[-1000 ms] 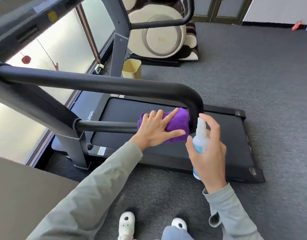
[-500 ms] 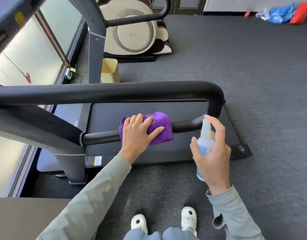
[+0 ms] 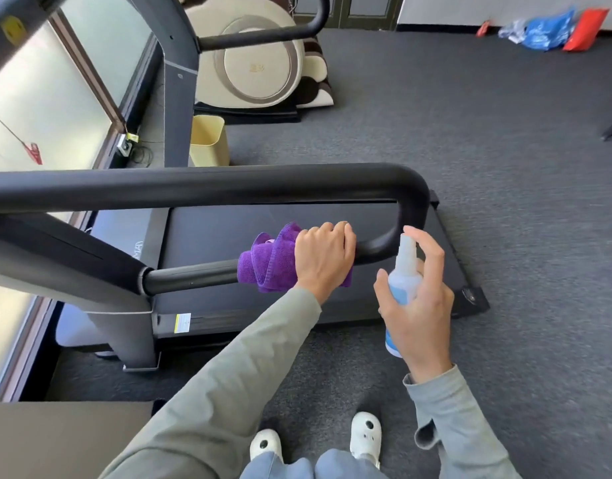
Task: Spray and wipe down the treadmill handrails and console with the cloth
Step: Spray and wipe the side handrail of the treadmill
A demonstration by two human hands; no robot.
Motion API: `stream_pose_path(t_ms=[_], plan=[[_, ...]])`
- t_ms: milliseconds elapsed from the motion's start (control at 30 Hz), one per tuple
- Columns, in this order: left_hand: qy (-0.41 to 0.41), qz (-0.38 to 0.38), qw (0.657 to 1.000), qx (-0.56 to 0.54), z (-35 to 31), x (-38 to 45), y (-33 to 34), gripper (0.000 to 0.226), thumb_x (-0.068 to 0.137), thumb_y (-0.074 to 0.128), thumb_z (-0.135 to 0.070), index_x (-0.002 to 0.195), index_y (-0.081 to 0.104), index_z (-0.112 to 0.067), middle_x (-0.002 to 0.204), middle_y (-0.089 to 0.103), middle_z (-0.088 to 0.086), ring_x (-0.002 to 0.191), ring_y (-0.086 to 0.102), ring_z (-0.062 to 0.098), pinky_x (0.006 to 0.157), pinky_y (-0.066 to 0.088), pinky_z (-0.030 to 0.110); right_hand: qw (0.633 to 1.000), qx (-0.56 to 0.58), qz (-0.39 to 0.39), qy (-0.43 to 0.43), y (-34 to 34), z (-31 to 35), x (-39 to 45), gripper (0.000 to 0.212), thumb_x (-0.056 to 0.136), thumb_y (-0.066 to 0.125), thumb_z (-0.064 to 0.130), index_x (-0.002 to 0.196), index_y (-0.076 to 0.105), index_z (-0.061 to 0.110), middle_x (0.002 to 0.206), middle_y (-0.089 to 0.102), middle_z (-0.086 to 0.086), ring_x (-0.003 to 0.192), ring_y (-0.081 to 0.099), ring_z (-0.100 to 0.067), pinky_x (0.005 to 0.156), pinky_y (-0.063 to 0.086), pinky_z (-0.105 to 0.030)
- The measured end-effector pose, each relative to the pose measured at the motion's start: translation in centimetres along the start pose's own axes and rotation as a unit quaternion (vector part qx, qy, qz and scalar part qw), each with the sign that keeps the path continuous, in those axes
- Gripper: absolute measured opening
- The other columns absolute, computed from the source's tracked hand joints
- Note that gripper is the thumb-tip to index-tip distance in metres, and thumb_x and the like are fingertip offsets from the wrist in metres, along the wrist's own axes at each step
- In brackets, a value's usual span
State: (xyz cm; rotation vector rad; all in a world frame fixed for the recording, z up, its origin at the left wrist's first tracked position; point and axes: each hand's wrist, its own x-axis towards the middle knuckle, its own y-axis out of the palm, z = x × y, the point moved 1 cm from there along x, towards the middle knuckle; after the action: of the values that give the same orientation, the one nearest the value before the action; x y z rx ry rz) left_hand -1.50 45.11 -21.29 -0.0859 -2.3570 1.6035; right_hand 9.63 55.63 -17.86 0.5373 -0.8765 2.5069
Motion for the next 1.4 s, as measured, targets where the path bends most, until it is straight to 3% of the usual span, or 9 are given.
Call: stream_pose_path(t_ms=[133,233,367,433,600,700,1000,1200,1400], plan=[[0.038,0.005,0.999,0.010,1.8,-0.3,-0.1,0.041,0.101,0.031,-0.031,0.106,0.069,-0.018,0.088,0.071,0.005,0.076,0.064,0.028,0.069,0.048,0.038,1.000,-0.002,0.023,-0.008,0.3,-0.4,1.0,0.064,0.082,0.070,-0.002,0.133,0.041,0.024,0.131,0.051,0.017,0.077,0.048,0.002,0.077,0.042,-0.008],[0.026,0.021,0.997,0.073,4.9,-1.2,-0.8,0.051,0.100,0.021,-0.047,0.094,0.063,-0.020,0.082,0.066,0.000,0.074,0.060,0.025,0.071,0.043,0.037,0.999,0.013,0.040,-0.003,1.0,-0.4,1.3,0.063,0.083,0.069,0.000,0.133,0.041,0.027,0.130,0.052,0.017,0.075,0.048,0.007,0.075,0.042,-0.010],[-0.052,0.006,0.991,0.122,10.2,-3.1,-2.3,0.060,0.093,0.018,-0.062,0.092,0.066,-0.024,0.085,0.066,0.000,0.086,0.061,0.028,0.090,0.038,0.042,0.998,0.030,0.048,-0.005,2.0,0.0,1.1,0.062,0.084,0.068,0.001,0.133,0.041,0.028,0.129,0.051,0.017,0.084,0.054,-0.011,0.083,0.046,-0.020],[-0.071,0.003,0.990,0.125,11.4,-3.7,-2.6,0.063,0.091,0.017,-0.063,0.098,0.067,-0.025,0.087,0.067,0.001,0.085,0.061,0.029,0.084,0.039,0.041,0.998,0.035,0.050,-0.003,2.4,0.1,1.0,0.062,0.083,0.068,0.001,0.132,0.041,0.028,0.126,0.048,0.021,0.090,0.056,-0.015,0.084,0.044,-0.018],[-0.064,-0.003,0.992,0.112,8.6,-2.5,-1.7,0.048,0.098,0.029,-0.047,0.081,0.060,-0.016,0.081,0.067,0.004,0.075,0.059,0.029,0.070,0.038,0.037,0.997,0.045,0.055,0.007,2.2,0.3,0.8,0.061,0.084,0.068,0.001,0.133,0.042,0.027,0.128,0.054,0.012,0.085,0.057,-0.019,0.082,0.049,-0.027],[-0.068,0.005,0.992,0.106,6.8,-1.9,-1.2,0.042,0.099,0.031,-0.041,0.078,0.057,-0.016,0.081,0.067,0.005,0.074,0.060,0.029,0.069,0.039,0.036,0.997,0.041,0.059,-0.002,1.4,-0.1,1.3,0.062,0.085,0.068,0.001,0.133,0.041,0.028,0.126,0.059,0.003,0.080,0.048,-0.006,0.080,0.048,-0.023],[-0.047,0.013,0.999,0.012,-3.8,0.5,1.8,0.035,0.101,0.033,-0.034,0.105,0.064,-0.018,0.098,0.066,0.004,0.089,0.058,0.028,0.079,0.037,0.038,0.998,0.028,0.043,-0.043,-0.6,-0.7,3.2,0.061,0.082,0.070,0.000,0.134,0.044,0.017,0.129,0.046,0.038,0.099,0.057,-0.003,0.086,0.036,0.001],[-0.056,-0.058,0.996,0.032,4.7,-2.6,-0.5,0.036,0.097,0.041,-0.037,0.074,0.057,-0.014,0.073,0.060,0.007,0.071,0.053,0.029,0.073,0.037,0.039,0.997,0.042,0.061,-0.028,1.4,0.6,2.8,0.058,0.085,0.067,0.005,0.133,0.042,0.025,0.128,0.058,0.007,0.075,0.062,-0.021,0.077,0.053,-0.031],[-0.089,-0.111,0.984,0.110,17.2,-6.5,-3.6,0.036,0.096,0.039,-0.035,0.074,0.058,-0.014,0.074,0.060,0.009,0.073,0.052,0.032,0.086,0.040,0.045,0.997,0.041,0.067,-0.023,4.1,2.3,0.7,0.061,0.084,0.069,0.002,0.133,0.043,0.025,0.122,0.059,0.006,0.078,0.056,-0.012,0.078,0.048,-0.017]])
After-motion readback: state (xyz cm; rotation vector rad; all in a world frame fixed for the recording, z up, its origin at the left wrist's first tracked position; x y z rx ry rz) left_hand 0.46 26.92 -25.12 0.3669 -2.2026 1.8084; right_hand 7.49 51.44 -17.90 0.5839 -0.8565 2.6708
